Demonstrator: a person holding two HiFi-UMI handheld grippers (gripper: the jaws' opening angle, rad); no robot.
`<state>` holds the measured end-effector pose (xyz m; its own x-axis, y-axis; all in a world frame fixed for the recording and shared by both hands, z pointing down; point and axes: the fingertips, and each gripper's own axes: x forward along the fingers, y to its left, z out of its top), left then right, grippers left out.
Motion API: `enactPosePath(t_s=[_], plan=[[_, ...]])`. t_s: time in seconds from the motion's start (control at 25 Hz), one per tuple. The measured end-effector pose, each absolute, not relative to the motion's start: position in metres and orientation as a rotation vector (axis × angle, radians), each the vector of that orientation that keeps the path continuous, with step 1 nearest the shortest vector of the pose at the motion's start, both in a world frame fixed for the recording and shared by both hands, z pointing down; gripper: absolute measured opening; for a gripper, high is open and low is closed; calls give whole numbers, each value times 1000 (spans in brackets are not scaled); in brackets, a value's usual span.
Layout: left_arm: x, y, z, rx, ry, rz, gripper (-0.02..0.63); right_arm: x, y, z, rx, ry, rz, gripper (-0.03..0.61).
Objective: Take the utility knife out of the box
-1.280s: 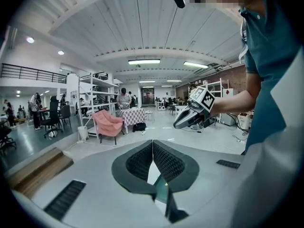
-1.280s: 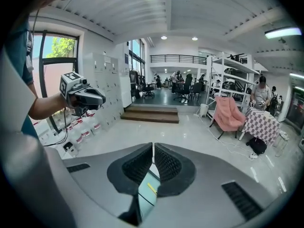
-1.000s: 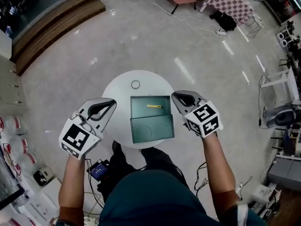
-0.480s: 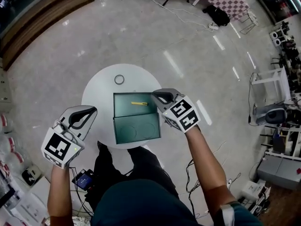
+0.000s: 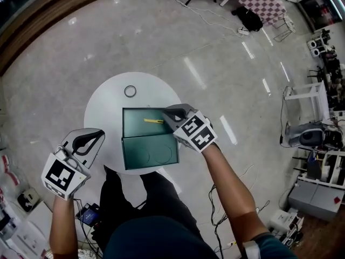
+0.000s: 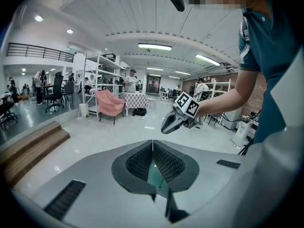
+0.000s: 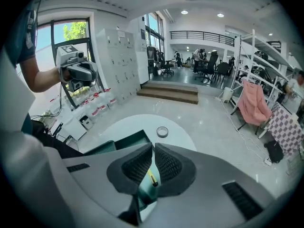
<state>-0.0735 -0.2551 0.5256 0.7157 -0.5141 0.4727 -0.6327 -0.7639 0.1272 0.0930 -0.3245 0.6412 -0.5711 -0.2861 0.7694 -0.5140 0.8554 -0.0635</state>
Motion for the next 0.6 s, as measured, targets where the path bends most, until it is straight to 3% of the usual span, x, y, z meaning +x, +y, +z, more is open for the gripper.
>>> enactPosePath(t_s=[0.6], plan=[[-69,-275,590,2562,-891,605,20,89,-324,753,331,-2098,369,41]])
